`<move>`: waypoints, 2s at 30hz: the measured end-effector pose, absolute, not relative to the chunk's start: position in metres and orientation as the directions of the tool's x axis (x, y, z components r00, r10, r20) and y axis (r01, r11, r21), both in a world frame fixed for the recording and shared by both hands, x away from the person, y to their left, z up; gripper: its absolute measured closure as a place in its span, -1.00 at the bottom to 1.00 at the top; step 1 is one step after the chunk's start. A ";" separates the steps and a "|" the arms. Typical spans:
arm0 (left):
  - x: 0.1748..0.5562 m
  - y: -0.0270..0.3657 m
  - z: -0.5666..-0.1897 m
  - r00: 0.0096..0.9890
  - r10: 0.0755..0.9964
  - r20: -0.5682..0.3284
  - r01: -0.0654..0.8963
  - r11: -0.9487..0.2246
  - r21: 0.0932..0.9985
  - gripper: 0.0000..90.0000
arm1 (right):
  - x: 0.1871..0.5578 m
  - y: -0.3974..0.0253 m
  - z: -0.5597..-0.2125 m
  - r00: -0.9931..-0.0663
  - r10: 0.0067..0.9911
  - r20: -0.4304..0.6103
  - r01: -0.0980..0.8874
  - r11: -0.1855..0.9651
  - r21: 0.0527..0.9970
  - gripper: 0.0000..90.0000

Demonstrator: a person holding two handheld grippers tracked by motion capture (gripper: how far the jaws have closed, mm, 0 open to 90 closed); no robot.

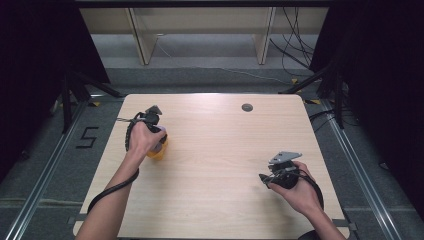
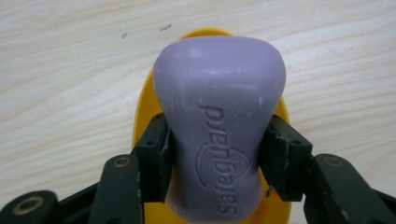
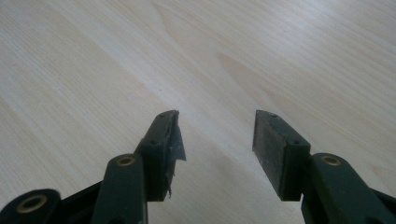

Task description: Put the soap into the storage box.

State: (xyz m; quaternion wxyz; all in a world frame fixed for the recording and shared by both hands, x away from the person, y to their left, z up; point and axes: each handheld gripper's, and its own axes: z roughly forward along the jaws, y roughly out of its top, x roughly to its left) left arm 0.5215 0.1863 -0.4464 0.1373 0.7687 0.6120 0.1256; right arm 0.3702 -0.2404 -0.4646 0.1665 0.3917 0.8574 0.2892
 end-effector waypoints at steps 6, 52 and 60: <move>0.520 0.187 -0.451 0.223 0.974 0.031 0.907 -0.219 0.361 0.04 | 0.370 -0.240 -0.465 -0.638 0.768 -0.059 0.576 0.526 0.626 0.13; 0.414 0.208 -0.409 0.392 0.918 -0.062 0.677 -0.242 0.695 -0.49 | 0.369 -0.240 -0.463 -0.624 0.780 -0.048 0.592 0.512 0.623 0.13; 0.388 0.219 -0.433 0.429 0.903 -0.038 0.648 -0.277 0.710 -0.45 | 0.368 -0.239 -0.463 -0.623 0.782 -0.036 0.603 0.508 0.615 0.12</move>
